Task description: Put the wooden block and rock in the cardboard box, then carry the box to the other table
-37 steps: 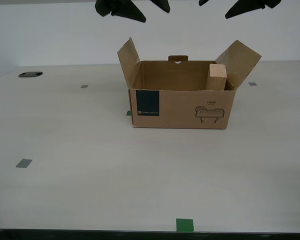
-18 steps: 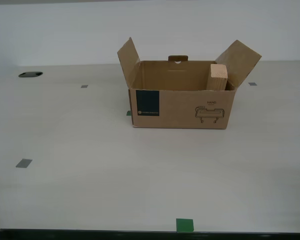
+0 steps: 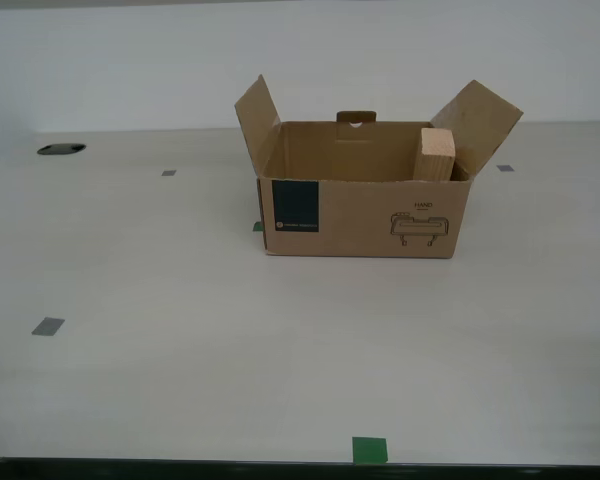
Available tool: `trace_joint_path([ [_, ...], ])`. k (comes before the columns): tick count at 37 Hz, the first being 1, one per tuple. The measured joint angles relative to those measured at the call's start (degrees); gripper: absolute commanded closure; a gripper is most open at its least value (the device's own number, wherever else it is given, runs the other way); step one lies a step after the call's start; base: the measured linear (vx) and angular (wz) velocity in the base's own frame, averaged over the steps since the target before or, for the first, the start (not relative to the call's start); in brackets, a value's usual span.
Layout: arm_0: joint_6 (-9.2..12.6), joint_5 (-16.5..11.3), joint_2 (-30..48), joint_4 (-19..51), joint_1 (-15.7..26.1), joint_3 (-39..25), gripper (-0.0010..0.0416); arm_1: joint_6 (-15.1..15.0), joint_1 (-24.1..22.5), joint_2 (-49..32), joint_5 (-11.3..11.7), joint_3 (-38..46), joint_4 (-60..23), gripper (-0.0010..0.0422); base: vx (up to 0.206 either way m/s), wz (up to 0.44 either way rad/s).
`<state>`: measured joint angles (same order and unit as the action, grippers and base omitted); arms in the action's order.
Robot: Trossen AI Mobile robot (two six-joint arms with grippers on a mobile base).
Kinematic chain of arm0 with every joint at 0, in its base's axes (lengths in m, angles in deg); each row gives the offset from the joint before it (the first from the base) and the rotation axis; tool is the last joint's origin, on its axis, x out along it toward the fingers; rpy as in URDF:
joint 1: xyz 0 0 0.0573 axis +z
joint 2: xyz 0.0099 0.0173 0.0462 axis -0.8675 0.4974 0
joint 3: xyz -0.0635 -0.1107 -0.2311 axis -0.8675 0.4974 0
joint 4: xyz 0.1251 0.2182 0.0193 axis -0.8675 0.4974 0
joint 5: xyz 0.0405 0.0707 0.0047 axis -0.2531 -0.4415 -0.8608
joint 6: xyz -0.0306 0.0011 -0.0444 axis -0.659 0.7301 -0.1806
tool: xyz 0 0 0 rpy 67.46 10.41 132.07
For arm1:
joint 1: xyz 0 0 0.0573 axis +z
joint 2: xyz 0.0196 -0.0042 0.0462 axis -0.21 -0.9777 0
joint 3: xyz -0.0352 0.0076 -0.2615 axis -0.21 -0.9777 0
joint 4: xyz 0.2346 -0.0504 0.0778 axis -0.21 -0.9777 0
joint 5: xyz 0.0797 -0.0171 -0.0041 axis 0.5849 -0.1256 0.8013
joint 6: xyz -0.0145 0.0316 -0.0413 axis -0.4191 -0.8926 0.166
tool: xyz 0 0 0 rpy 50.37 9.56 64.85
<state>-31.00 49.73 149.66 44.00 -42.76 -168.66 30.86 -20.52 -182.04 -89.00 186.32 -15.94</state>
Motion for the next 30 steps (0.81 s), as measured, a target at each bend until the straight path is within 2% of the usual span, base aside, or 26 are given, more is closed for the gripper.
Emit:
trace_joint_path([
  [8,-1.53,0.0,0.0,2.34,-2.89,0.02,0.0016,-1.66,2.69,0.0,0.02,0.07,-3.8,0.0092,0.0,0.0],
  [17,-3.04,0.0,0.0,5.22,-7.23,0.04,0.0016,-1.79,5.42,0.0,0.0,0.0,-6.19,0.0092,0.0,0.0],
  [30,-3.67,0.0,0.0,5.97,-12.68,0.04,0.0016,-2.25,8.66,0.02,0.0,0.04,-6.29,0.0092,0.0,0.0],
])
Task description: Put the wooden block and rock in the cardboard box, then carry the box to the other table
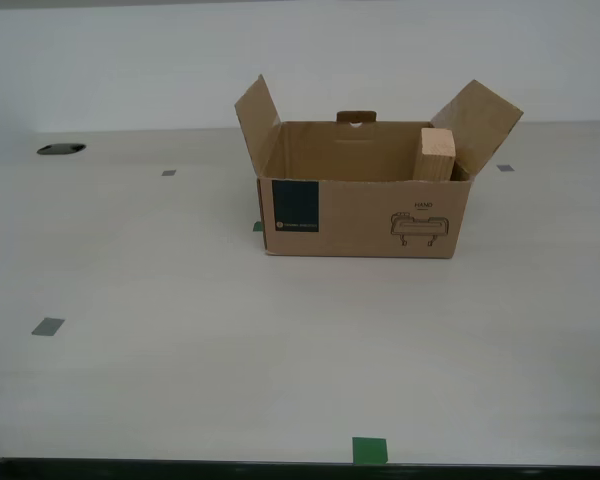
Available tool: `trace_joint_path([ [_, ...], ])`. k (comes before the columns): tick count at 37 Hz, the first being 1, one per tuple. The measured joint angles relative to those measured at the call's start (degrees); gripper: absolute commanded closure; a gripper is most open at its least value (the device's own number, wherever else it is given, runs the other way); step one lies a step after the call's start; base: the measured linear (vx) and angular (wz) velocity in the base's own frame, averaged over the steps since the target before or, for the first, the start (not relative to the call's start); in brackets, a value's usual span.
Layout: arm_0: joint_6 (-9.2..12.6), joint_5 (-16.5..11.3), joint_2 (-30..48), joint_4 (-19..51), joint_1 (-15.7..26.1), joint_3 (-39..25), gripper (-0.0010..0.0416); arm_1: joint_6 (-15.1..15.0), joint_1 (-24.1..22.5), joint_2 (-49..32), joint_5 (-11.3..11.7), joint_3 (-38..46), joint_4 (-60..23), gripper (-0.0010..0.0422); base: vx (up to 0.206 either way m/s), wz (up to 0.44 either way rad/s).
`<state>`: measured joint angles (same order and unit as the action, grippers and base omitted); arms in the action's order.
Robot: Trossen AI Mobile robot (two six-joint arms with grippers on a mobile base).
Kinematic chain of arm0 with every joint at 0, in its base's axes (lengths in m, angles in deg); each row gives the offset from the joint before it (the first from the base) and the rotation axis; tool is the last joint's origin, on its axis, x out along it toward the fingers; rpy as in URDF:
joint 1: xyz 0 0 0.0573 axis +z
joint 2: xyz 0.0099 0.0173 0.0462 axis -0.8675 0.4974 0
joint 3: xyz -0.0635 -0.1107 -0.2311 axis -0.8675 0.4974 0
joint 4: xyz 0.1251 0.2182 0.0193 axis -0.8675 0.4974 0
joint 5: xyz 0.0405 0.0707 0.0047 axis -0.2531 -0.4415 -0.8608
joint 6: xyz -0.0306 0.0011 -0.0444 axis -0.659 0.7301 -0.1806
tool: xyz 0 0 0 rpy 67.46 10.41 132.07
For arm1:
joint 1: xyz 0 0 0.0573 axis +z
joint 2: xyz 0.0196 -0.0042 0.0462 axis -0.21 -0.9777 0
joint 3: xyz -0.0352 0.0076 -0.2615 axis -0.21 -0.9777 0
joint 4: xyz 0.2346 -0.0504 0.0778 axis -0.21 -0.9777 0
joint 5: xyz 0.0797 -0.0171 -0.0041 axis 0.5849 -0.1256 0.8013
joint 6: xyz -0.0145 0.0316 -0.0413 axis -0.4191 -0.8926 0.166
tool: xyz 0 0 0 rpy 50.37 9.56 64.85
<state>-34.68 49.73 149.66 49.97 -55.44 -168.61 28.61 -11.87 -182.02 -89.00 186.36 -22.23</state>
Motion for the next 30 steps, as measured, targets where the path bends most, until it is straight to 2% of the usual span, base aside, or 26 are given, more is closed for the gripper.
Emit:
trace_joint_path([
  [11,-0.48,0.0,0.0,-0.02,-2.05,0.13,0.0016,-0.48,1.16,-0.22,0.0,-1.27,0.44,0.0092,0.0,0.0],
  [30,-0.85,0.0,4.09,-2.6,-2.16,4.63,0.0016,0.02,1.49,-0.22,0.02,-8.33,4.85,0.0092,0.0,0.0],
])
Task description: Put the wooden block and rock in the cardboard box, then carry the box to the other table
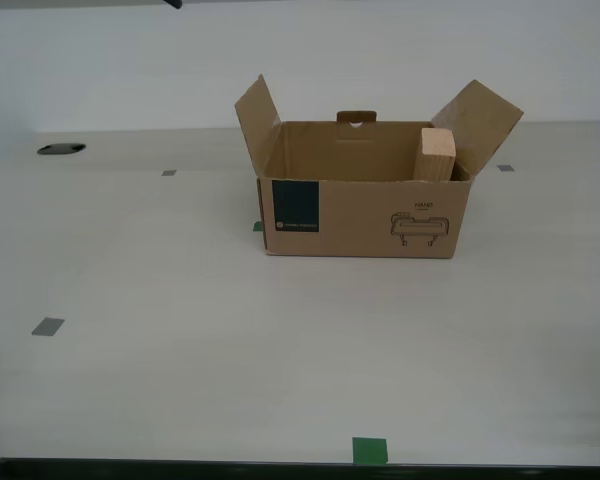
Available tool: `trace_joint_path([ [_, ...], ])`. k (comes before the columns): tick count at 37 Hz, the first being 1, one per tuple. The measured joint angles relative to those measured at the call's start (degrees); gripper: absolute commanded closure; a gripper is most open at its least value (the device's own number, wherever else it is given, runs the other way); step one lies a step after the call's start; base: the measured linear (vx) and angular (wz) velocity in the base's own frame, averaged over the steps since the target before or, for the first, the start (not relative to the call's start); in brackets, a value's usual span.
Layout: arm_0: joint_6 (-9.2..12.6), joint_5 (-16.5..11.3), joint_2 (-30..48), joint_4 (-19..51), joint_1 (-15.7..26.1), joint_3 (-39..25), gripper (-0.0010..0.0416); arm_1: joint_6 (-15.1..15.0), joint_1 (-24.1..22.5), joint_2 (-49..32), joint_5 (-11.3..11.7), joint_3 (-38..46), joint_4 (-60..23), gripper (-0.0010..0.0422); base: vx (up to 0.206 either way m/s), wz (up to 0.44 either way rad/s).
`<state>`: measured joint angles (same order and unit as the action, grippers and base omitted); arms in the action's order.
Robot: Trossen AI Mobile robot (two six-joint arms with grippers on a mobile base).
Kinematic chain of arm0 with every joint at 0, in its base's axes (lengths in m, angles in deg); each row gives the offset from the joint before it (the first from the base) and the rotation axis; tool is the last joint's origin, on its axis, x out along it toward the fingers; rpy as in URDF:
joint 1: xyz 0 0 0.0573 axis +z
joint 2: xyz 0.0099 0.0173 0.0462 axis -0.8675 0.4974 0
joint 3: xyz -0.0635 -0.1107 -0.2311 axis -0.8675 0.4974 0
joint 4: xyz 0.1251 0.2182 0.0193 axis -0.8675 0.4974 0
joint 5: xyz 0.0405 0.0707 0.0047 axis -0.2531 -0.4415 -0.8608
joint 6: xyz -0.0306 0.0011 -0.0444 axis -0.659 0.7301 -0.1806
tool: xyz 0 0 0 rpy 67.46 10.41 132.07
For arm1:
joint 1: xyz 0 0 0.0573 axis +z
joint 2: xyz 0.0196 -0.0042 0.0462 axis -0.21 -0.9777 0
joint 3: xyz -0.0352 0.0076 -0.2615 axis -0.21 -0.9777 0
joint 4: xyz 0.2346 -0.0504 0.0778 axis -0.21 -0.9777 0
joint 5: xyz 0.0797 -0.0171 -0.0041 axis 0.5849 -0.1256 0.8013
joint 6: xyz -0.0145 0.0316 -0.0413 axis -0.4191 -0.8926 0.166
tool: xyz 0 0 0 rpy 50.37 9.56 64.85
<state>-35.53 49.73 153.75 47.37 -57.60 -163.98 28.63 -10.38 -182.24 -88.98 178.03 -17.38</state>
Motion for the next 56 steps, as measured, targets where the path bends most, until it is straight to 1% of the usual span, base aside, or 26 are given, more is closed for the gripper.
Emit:
trace_joint_path([
  [5,-0.04,0.0,2.69,-0.94,-0.02,0.31,0.0016,0.96,0.0,0.0,-0.02,-2.49,2.47,0.0092,0.0,0.0],
  [14,-0.26,-0.02,7.3,-1.51,0.0,0.59,0.0016,1.03,-0.02,-0.76,-0.02,-4.26,4.28,0.0092,0.0,0.0],
  [16,-0.28,-0.66,8.11,-2.25,0.0,0.61,0.0017,1.03,-0.02,-1.49,-0.04,-4.31,4.46,0.0092,0.0,0.0],
  [17,-0.28,-1.49,8.48,-2.58,0.0,0.61,0.0016,1.03,-0.02,-1.9,-0.13,-4.31,4.44,0.0092,0.0,0.0],
  [19,-0.28,-3.19,9.35,-2.8,0.0,0.59,0.0016,1.03,-0.04,-2.69,-0.9,-4.07,4.33,0.0092,0.0,0.0],
  [21,-0.28,-4.33,10.14,-3.02,0.0,0.57,0.0016,1.03,-0.07,-3.56,-1.4,-4.22,4.39,0.0092,0.0,0.0],
  [23,-0.31,-4.48,10.99,-3.34,0.0,0.61,0.0016,1.01,-0.07,-4.28,-1.99,-4.22,4.7,0.0092,0.0,0.0],
  [26,-0.31,-4.57,12.07,-4.0,0.02,0.61,0.0016,1.03,-0.09,-5.35,-2.25,-4.22,4.87,0.0092,0.0,0.0],
  [32,-0.33,-4.76,14.27,-4.72,0.0,0.59,0.0016,1.05,-0.11,-7.23,-5.01,-4.2,5.35,0.0092,0.0,0.0],
  [35,-0.31,-4.79,15.32,-5.22,0.04,0.59,0.0016,1.05,-0.15,-7.85,-5.38,-4.2,5.99,0.0092,0.0,0.0],
  [39,-0.33,-5.27,16.55,-5.88,0.09,0.61,0.0016,1.03,-0.24,-8.41,-5.4,-4.13,6.8,0.0092,0.0,0.0],
  [42,-0.31,-6.99,17.53,-6.54,0.13,0.5,0.0017,1.03,-0.26,-8.46,-5.4,-4.33,7.87,0.0092,0.0,0.0],
  [45,-0.31,-7.72,18.75,-7.06,0.15,0.55,0.0016,1.05,-0.31,-8.46,-5.4,-4.42,9.86,0.0092,0.0,0.0],
  [56,-0.31,-7.76,22.43,-8.63,0.87,0.59,0.0017,1.05,-0.39,-9.22,-5.4,-4.2,10.58,0.0092,0.0,0.0],
])
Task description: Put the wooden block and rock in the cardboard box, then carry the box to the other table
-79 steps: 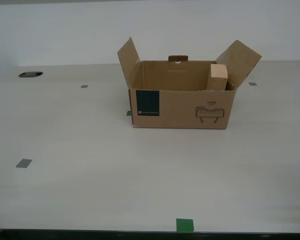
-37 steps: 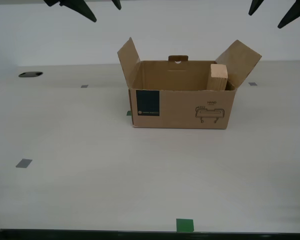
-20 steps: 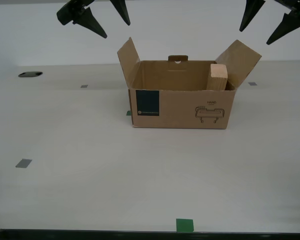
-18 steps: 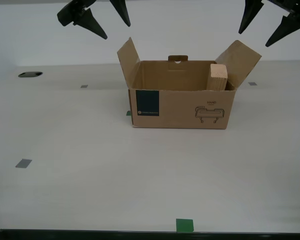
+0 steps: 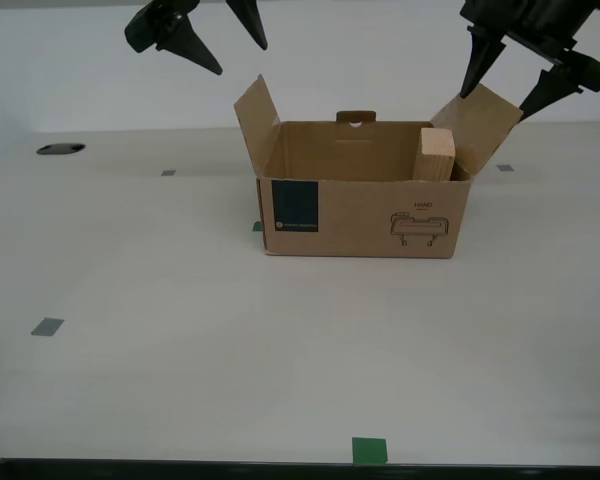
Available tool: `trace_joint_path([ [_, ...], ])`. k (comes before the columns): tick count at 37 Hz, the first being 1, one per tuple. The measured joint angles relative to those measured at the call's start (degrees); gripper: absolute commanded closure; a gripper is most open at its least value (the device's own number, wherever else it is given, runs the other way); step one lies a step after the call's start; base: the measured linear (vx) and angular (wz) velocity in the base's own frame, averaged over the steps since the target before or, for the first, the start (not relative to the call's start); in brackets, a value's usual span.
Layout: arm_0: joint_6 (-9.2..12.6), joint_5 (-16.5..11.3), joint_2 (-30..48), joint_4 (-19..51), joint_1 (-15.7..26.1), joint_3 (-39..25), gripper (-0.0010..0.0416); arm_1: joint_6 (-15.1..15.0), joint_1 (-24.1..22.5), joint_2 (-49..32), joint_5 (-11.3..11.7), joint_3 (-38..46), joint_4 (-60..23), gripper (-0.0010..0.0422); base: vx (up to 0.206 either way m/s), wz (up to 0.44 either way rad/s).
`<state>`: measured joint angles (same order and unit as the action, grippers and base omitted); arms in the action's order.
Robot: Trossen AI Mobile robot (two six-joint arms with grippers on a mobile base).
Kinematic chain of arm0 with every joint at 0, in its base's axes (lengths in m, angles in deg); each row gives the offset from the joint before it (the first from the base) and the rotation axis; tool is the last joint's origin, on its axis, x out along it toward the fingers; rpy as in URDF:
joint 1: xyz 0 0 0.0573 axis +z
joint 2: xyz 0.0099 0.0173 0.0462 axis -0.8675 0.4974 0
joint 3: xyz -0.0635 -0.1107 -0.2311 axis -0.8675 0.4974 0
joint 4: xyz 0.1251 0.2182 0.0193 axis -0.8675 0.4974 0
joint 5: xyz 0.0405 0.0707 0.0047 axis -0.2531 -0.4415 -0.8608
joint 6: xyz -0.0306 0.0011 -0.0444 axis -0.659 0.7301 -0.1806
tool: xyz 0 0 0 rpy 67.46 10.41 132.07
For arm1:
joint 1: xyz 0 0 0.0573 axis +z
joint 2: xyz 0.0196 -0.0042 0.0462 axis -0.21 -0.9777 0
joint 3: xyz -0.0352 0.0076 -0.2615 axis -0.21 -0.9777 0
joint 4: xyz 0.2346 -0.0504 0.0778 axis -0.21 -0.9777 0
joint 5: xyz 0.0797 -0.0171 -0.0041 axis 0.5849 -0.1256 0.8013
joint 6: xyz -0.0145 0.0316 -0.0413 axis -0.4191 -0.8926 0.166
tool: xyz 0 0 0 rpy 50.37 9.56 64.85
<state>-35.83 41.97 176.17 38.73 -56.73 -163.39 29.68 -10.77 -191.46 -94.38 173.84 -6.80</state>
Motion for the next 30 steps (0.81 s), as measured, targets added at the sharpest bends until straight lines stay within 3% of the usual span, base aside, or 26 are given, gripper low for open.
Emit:
trace_joint_path([
  [13,0.24,-0.11,-0.09,-3.02,0.81,0.04,0.0017,0.0,-0.39,-5.7,0.02,-0.02,0.57,0.0092,0.0,0.0],
  [20,0.37,-3.19,0.0,-4.81,0.96,0.04,0.0016,0.0,-0.92,-6.34,-0.02,0.09,2.29,0.0092,0.0,0.0],
  [30,1.51,-4.11,0.0,-6.56,1.49,0.02,0.0017,0.0,-1.81,-9.14,0.0,0.02,2.73,0.0092,0.0,0.0],
])
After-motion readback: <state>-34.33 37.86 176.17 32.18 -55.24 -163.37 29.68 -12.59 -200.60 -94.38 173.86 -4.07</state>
